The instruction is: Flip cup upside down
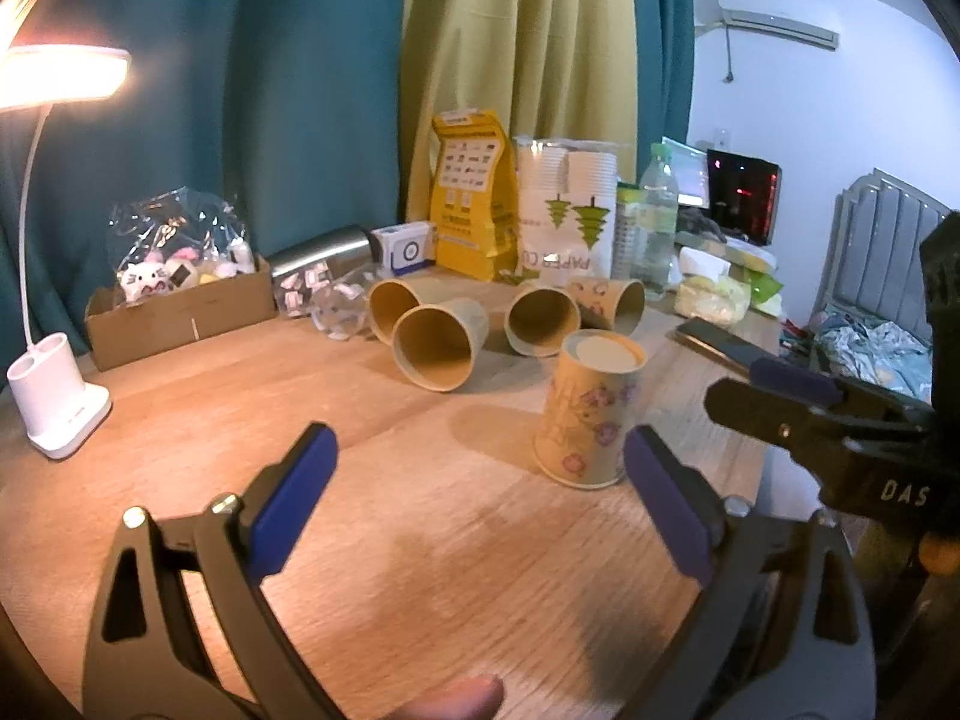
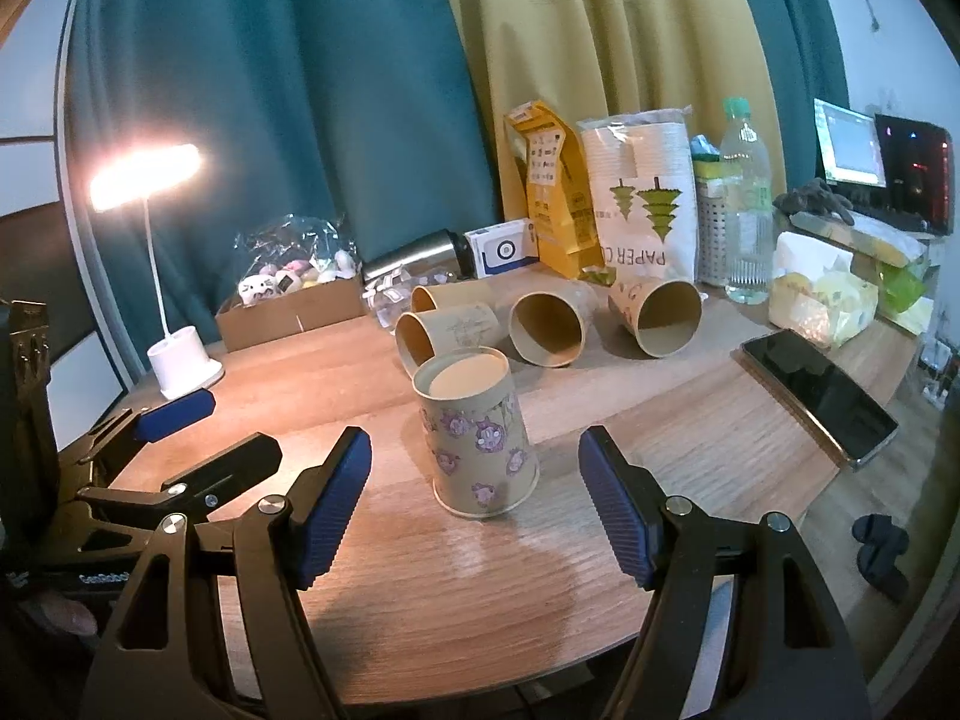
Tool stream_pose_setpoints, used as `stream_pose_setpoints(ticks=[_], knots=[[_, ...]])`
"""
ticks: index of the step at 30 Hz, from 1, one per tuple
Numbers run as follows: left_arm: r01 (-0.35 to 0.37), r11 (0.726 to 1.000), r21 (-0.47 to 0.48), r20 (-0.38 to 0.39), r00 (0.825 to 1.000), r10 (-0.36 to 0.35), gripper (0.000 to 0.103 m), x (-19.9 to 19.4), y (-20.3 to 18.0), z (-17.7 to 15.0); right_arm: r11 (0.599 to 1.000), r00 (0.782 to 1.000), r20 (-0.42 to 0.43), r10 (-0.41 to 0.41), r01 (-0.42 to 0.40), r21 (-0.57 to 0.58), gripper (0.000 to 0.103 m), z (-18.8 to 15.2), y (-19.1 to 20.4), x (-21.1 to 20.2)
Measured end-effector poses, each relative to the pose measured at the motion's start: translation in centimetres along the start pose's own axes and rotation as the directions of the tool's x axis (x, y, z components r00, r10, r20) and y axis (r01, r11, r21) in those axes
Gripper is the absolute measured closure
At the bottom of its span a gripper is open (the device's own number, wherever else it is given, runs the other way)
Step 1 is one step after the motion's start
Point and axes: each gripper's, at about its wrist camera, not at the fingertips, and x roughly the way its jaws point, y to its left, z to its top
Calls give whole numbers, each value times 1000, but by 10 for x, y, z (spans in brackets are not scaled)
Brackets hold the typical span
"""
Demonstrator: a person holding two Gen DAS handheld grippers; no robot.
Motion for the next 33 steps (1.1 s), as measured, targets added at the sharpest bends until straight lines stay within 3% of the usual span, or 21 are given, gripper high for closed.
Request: stream_pose_setpoints(ticks=[33], knots=[[-9, 1000, -9, 0, 1000, 9, 5, -1, 1, 1, 1000, 1000, -16, 7, -7, 11, 28, -2, -1, 4]])
